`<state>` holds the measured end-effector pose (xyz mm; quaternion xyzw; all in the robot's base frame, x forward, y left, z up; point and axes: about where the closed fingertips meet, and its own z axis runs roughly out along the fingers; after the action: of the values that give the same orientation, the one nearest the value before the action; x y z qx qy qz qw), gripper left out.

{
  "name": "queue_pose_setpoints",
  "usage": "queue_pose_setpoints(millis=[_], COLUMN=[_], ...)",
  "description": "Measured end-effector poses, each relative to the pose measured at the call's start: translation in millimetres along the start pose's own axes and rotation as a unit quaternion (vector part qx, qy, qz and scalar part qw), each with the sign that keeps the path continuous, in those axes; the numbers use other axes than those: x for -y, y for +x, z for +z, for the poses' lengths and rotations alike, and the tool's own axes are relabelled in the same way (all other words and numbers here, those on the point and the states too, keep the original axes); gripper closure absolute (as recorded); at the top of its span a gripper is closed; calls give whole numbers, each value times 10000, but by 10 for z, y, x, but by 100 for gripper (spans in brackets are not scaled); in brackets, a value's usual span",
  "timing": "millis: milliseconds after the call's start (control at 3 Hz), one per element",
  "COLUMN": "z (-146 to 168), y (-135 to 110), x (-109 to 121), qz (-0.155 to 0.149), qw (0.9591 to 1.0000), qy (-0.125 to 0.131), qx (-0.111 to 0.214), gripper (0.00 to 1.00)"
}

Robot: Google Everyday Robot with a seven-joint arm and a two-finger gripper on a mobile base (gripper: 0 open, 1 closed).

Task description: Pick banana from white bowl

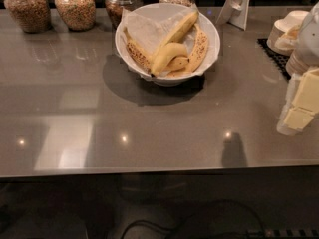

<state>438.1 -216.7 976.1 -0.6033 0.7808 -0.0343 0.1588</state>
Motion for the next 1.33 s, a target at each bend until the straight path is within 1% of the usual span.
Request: queue_pose_setpoints(millis=[333, 667, 1000, 1333], z=[0, -12, 42, 137], y=[0, -48, -241, -550], x=[0, 90, 382, 766], qz=[0, -93, -361, -797], qw=[10000, 9998, 9977, 9914], qy=[1, 150, 413, 656], qx=[0, 76, 392, 804], gripper=[0, 0, 0, 0])
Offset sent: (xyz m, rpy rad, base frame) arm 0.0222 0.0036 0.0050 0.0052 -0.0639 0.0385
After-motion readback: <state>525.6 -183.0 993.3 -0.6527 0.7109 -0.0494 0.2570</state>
